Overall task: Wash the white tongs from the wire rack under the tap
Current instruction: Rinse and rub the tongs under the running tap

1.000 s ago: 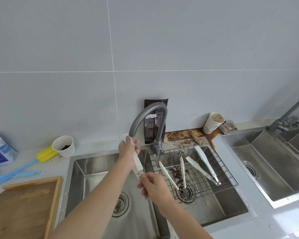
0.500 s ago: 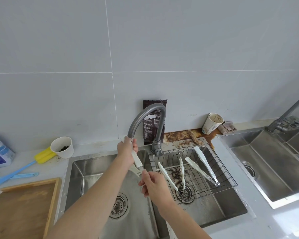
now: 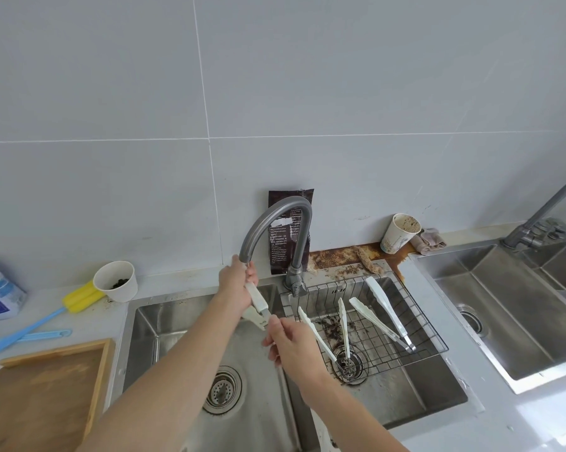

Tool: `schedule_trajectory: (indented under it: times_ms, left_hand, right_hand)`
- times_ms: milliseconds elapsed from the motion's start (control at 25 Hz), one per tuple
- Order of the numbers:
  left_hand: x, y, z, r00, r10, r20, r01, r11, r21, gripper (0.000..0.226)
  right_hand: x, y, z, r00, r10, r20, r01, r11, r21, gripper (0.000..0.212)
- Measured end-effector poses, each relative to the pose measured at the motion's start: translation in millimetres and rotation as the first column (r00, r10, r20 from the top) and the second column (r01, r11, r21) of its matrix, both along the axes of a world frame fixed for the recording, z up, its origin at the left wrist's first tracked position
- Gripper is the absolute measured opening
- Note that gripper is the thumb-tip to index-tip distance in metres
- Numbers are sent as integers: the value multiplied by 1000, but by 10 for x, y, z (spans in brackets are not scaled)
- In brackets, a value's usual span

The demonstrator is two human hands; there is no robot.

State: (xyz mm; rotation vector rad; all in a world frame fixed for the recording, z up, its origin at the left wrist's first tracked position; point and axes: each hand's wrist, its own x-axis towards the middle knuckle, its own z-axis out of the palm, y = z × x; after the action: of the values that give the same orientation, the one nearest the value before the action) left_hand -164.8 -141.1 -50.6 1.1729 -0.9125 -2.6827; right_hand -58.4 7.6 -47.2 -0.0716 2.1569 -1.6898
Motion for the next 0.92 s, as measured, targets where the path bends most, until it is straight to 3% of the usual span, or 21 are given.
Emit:
schedule_trajectory:
  times_ms: [120, 240, 320, 400, 480, 640, 720, 840, 920]
  left_hand:
    - [9, 173, -18, 997, -64, -35, 65, 998, 26, 27]
    - [11, 278, -17, 990, -142, -11, 141, 989, -42, 35]
    - [-32, 135, 38, 998, -59, -17, 61, 995, 84, 31]
    - [-56, -16, 45, 1000, 1, -25, 1, 995, 98, 25]
    - [-28, -16, 50, 999, -13, -35, 15, 999, 51, 27]
    - [26, 299, 24, 985, -170, 25, 171, 954, -246, 37]
    - [17, 261, 24, 987, -159, 31, 162, 967, -195, 35]
    - [-14, -32, 39, 1000, -11, 20, 9, 998, 58, 21]
    - [-45, -117, 26, 999, 47, 18, -48, 997, 67, 21]
  right_hand:
    - [-125, -72, 101, 998, -55, -19, 55, 998, -3, 41]
    - [-188, -110, 195, 997, -53, -49, 54, 998, 21, 41]
    - [-111, -59, 180, 998, -12, -63, 15, 999, 43, 41]
    - [-36, -4, 158, 997, 14, -74, -9, 998, 65, 43]
    - [-58, 6, 158, 995, 5, -97, 2, 997, 77, 44]
    - [-172, -84, 215, 996, -49, -79, 53, 997, 61, 41]
    - [-121, -74, 207, 996, -35, -78, 41, 996, 83, 41]
    - [24, 29, 164, 996, 18, -91, -8, 994, 113, 42]
    - [21, 79, 157, 996, 16, -93, -7, 995, 102, 43]
